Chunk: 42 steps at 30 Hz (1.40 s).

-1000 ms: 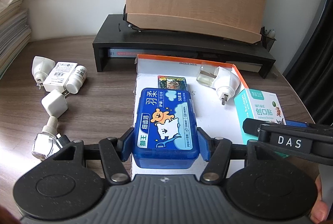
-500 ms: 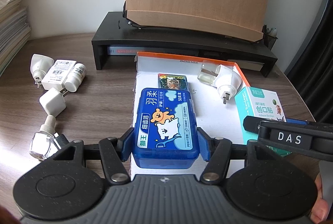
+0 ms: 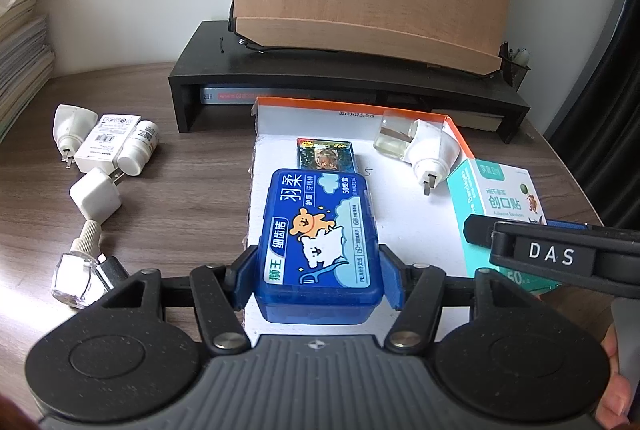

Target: Organize rigid objects

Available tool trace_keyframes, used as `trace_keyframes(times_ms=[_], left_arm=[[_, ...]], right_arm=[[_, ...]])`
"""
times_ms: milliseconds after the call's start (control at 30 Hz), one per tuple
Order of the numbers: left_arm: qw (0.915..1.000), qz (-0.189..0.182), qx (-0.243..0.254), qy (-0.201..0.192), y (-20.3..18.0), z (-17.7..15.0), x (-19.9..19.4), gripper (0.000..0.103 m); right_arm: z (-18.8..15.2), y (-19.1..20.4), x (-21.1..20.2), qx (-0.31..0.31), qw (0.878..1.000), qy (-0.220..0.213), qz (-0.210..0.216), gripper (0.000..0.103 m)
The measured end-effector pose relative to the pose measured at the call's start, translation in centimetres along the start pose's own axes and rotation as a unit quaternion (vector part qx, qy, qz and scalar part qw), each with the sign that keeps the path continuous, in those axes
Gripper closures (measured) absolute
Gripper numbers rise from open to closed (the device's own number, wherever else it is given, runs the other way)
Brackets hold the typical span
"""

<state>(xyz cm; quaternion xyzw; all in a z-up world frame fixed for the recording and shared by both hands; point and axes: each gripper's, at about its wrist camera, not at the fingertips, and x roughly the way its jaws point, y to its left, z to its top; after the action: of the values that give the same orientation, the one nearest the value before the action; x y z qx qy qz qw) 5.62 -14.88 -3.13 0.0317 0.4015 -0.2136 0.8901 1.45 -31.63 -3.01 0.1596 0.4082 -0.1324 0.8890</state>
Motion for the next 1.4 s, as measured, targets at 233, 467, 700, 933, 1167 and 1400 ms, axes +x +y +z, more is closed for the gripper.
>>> trace_keyframes(times_ms=[233, 467, 700, 933, 1167, 1400], left_arm=[[1.0, 0.001, -0.001, 0.002, 0.05, -0.03, -0.11, 0.042], [1.0, 0.002, 0.002, 0.007, -0.05, -0.29, -0.18, 0.042], [1.0, 0.003, 0.0, 0.008, -0.09, -0.39, -0.29, 0.042], [1.0, 0.003, 0.003, 0.006, -0.13, -0.34, -0.43, 0.042], [1.0, 0.005, 0.003, 0.006, -0.08, -0.22, -0.42, 0.042], [0.9999, 0.007, 0.002, 0.009, 0.06, -0.13, -0.18, 0.042]], right_arm=[[-0.07, -0.05, -0.14, 0.001, 1.0, -0.001, 0.002, 0.019], [-0.44, -0.12, -0.21, 0.002, 1.0, 0.002, 0.004, 0.019], [-0.67, -0.16, -0.29, 0.003, 1.0, 0.005, 0.005, 0.019], [-0.87, -0.16, -0.33, 0.0, 1.0, 0.004, 0.008, 0.019], [-0.8, -0.06, -0.16, -0.003, 1.0, 0.005, 0.01, 0.019], [-0.73, 0.1, 0.26, -0.004, 1.0, 0.008, 0.011, 0.019]])
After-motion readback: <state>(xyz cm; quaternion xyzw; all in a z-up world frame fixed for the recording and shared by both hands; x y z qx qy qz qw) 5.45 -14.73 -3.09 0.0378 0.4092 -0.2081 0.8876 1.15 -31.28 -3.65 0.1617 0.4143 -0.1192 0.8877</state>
